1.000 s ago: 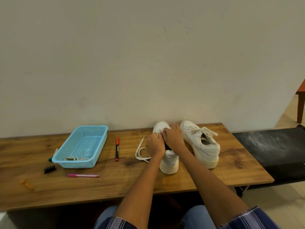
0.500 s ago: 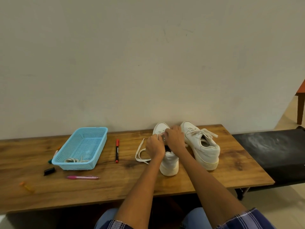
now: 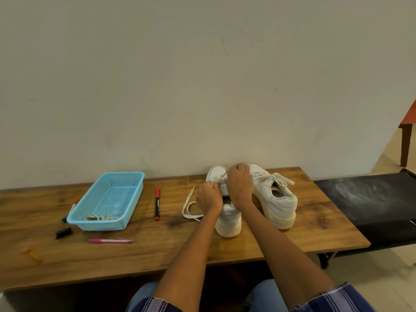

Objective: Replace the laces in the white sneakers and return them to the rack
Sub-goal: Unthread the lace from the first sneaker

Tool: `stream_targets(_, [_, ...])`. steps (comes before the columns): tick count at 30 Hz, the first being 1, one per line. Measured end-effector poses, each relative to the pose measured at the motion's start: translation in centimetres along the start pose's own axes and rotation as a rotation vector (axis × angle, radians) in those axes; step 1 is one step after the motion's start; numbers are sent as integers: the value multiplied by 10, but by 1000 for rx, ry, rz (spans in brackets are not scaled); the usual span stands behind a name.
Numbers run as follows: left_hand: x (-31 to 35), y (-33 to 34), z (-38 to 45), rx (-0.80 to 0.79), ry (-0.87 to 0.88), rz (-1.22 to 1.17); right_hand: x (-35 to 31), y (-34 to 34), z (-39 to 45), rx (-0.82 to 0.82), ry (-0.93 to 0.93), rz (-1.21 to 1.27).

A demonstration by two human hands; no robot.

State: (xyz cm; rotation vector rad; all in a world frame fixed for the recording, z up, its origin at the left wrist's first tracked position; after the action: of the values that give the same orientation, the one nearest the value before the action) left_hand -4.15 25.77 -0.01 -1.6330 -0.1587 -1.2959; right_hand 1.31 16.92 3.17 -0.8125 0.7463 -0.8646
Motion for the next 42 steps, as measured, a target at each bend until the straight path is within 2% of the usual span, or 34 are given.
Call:
stream_targets(2, [-1, -1, 0, 2, -8, 7, 7, -6, -4, 106, 89, 74])
stream_targets(3, [-1, -1, -1, 3, -8, 6, 9, -3, -4, 91, 100, 118])
stream_targets(7, [0, 0, -2, 5, -6, -11, 0, 14, -1, -180, -23, 98])
stream_targets(9, [0, -1, -1, 9, -11, -17, -3, 18, -1, -258, -82, 65])
stream_targets(13, [1, -2, -2, 1, -3, 2, 0, 19, -1, -189, -44, 117])
stream_targets(17, [1, -2, -2, -7, 3, 7, 9, 7, -3, -32, 77, 240])
stream_targets(20, [1, -2, -2, -10, 1, 17, 17, -3, -9, 78, 228, 171])
stream_targets(25, [0, -2, -2, -3, -3, 33, 25, 13, -13, -87, 390, 159])
stream_targets(28, [1, -3, -2, 3, -3, 28, 21, 9, -10, -53, 301, 194])
stream_targets(31, [2, -3, -3, 5, -11, 18, 11, 17, -6, -211, 153, 294])
stream_targets(33, [2, -4, -4, 5, -12, 21, 12, 23, -7, -305, 160, 234])
stream_targets(35, [2, -5, -4, -1, -9, 34, 17, 23, -10, -325, 235, 155])
stream_targets(38, [4, -4, -4, -10, -3, 34, 20, 15, -12, -272, 275, 90])
stream_targets(42, [15, -5, 5, -120, -9, 116, 12, 9, -7, -163, 181, 136])
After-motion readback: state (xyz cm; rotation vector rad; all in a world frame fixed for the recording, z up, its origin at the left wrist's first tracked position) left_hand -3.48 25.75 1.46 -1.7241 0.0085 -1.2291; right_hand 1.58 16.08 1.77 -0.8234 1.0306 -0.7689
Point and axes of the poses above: each hand's wrist, its own z-axis towards the middle knuckle, its own y-axis out of the palm, x = y × z, the point moved 5 cm from there along z, towards the middle knuckle, and after that the axes turned 4 degrees about -y, right-handed, at the moved point
